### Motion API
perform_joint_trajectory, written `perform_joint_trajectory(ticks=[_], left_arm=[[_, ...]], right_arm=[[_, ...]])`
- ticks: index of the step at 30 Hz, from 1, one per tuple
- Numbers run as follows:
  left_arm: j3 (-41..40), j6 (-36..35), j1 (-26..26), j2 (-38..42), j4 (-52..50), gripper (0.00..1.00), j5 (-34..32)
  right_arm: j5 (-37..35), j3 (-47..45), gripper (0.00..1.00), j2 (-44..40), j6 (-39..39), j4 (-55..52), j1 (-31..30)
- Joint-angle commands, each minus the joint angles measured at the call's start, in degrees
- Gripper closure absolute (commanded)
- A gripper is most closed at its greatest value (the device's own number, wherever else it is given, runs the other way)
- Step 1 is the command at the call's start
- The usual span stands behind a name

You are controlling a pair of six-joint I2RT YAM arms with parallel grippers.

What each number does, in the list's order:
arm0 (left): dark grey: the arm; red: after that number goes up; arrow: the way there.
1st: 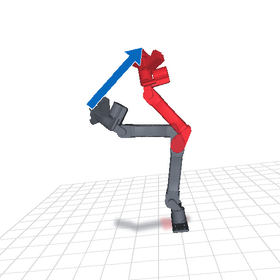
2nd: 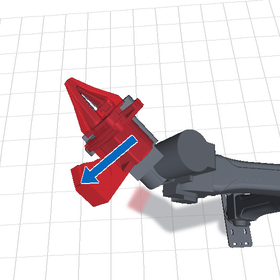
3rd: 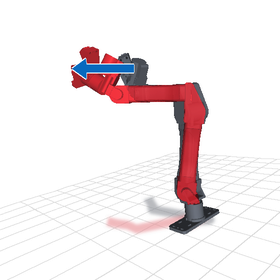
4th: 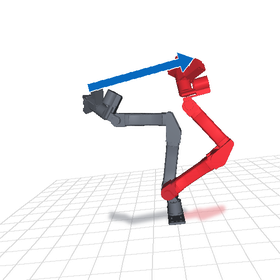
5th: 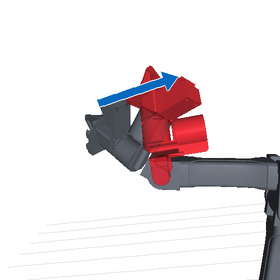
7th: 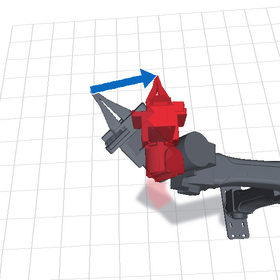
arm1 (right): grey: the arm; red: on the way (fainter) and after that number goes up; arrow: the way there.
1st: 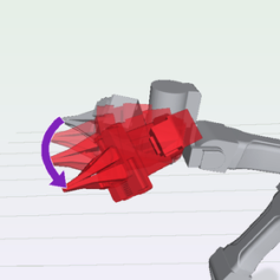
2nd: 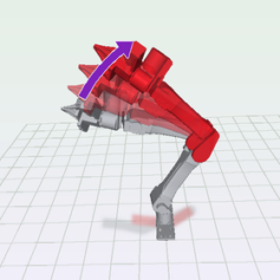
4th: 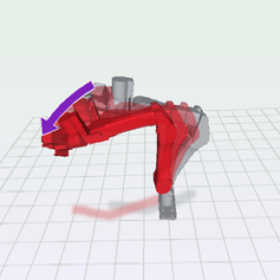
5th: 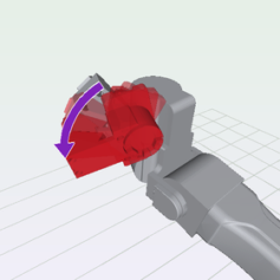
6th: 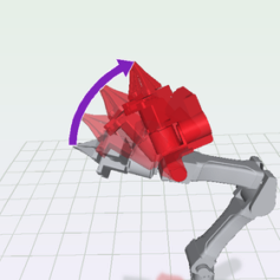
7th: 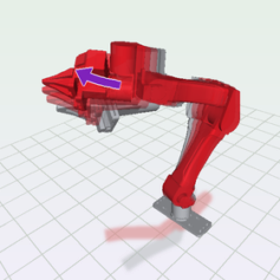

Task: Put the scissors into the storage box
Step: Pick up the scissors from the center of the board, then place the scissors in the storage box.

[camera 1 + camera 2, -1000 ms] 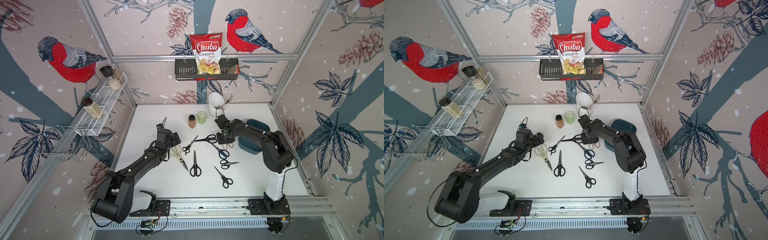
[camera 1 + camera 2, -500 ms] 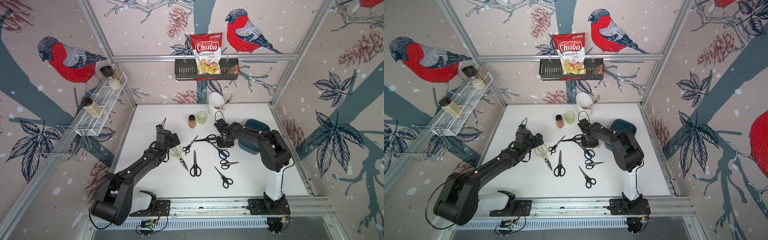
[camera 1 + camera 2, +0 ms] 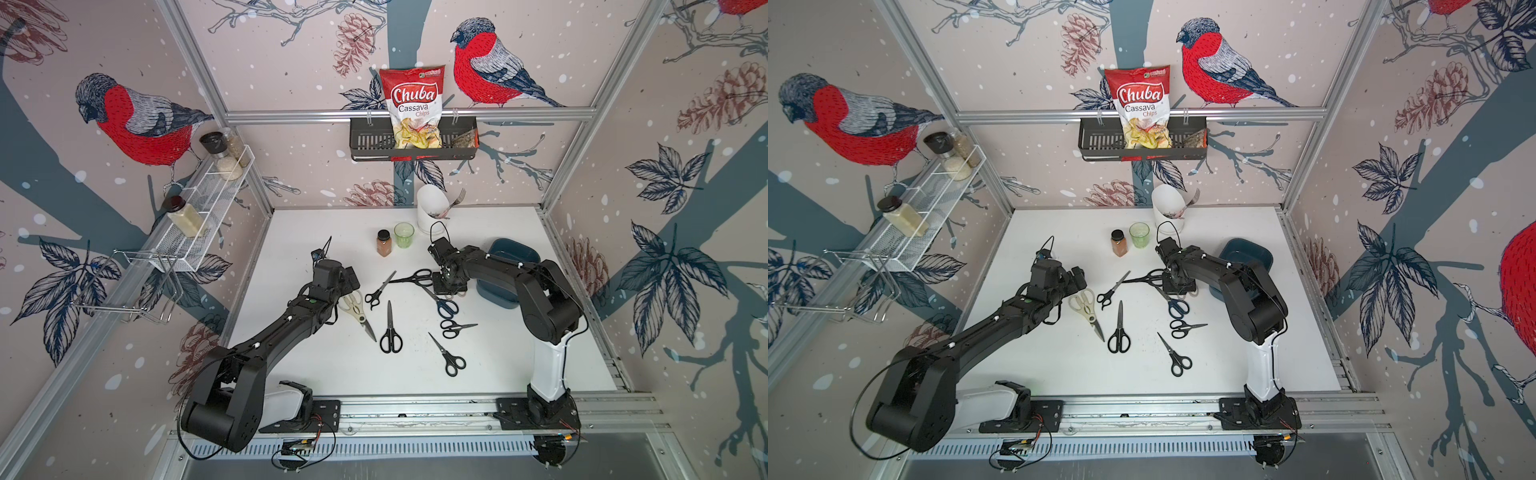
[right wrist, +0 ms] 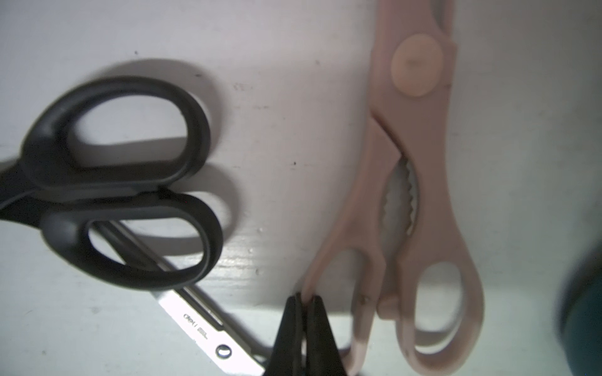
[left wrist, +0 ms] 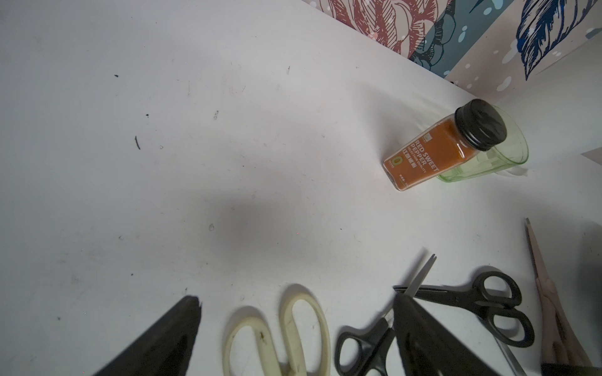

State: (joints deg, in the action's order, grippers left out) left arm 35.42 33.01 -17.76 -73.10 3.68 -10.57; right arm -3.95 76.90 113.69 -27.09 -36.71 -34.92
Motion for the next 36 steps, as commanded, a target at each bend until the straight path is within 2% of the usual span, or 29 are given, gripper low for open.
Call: perform_joint_trajectory(ticks=[1, 9, 14, 23, 27, 31, 36], left_arm=[[0.00, -0.18, -0.02, 0.15, 0.36, 0.04, -0.34], [0.88, 0.03, -0.05, -0.59, 0.41, 0.04, 0.36], [1.95, 0.17, -0.07, -1.73, 0.60, 0.04, 1.40], [2.90, 0.29, 0.00, -3.10, 0.88, 0.04, 2.72], [3.02, 0.47, -0.02, -3.53, 0.98, 0.04, 2.92], [3.25, 1.12, -0.01, -4.19, 1.19, 0.04, 3.41], [3.65, 2.22, 0.00, -5.27, 1.39, 0.04, 4.80]], right_arm=[[-0.82, 0.62, 1.00, -0.02, 0.48, 0.30, 1.05], [3.43, 5.54, 1.00, -7.31, 1.12, 2.32, 5.99], [6.65, 6.39, 1.00, -13.51, 0.73, 4.00, 12.00], [7.86, -3.90, 1.00, -24.57, 0.02, 5.27, 28.74], [9.46, -9.80, 1.00, -28.10, 0.24, 6.44, 34.07], [10.58, -14.32, 1.00, -28.84, 0.65, 8.22, 34.45], [8.69, -15.95, 1.00, -26.02, 0.56, 9.08, 31.15]])
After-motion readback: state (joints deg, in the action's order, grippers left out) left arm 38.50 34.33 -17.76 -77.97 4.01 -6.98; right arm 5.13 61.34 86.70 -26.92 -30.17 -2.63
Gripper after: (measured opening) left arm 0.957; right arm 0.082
